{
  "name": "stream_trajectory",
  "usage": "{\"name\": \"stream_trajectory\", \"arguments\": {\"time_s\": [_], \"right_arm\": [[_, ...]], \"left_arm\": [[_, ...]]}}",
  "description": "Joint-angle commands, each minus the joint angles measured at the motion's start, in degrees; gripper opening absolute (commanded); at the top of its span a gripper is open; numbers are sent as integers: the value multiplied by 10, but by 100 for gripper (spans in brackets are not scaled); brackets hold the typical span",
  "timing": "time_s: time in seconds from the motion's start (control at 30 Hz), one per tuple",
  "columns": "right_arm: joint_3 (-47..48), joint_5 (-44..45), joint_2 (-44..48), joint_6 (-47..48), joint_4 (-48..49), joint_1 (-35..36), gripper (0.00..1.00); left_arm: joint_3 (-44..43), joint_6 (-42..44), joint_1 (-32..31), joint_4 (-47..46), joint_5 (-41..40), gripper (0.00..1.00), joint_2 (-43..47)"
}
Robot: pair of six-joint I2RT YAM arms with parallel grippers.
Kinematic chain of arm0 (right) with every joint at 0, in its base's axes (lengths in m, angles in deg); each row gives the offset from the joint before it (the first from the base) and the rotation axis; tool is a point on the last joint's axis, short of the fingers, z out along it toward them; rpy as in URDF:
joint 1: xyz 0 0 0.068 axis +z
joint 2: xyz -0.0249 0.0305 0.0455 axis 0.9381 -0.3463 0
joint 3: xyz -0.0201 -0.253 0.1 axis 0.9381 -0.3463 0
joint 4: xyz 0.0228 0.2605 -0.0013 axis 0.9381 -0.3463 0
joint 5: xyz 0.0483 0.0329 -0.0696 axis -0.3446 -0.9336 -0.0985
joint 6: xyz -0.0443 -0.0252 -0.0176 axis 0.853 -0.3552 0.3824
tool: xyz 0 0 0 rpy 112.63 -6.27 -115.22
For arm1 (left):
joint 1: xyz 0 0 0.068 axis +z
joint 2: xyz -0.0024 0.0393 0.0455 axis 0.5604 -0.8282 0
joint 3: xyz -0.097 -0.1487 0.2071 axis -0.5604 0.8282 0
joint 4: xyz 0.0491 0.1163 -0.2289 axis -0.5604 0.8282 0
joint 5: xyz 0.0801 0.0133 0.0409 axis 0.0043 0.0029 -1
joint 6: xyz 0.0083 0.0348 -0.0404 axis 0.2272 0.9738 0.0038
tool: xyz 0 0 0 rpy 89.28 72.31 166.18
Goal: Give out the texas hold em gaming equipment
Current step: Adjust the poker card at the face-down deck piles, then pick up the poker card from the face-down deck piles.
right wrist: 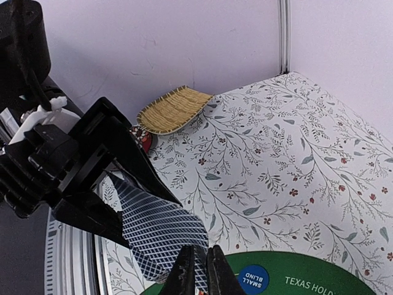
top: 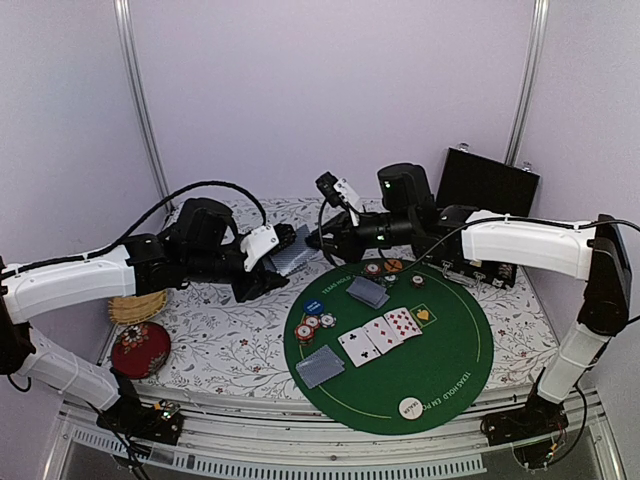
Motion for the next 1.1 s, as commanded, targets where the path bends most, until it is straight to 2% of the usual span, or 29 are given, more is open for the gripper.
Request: {"name": "stream_trajectory", "arguments": {"time_s": [0.0, 0.03, 0.27, 0.4, 0.5, 0.6, 0.7, 0.87, 1.07], "right_arm": [[0, -20, 20, 24, -17, 3, 17], [2, -23, 17, 24, -15, 2, 23], [23, -23, -12, 24, -13, -2, 45], [52, -42, -36, 30, -26, -4, 51], [60, -54, -48, 28, -25, -4, 53], [64, -49, -52, 26, -29, -5, 46], [60, -46, -44, 25, -31, -4, 27], [39, -23, -15, 20, -30, -5, 7], [30, -3, 15, 20, -59, -5, 3]], "left_arm": [[1, 0, -4, -18, 6, 45, -1], [1, 0, -5, -19, 6, 45, -1], [1, 0, -4, -18, 8, 45, 0], [1, -1, -4, -18, 8, 45, -1], [2, 0, -4, -18, 7, 45, -1], [2, 0, -4, -18, 7, 45, -1], [2, 0, -4, -18, 5, 45, 0], [2, 1, -5, -17, 4, 45, 2], [2, 1, -5, -17, 4, 45, 3]]}}
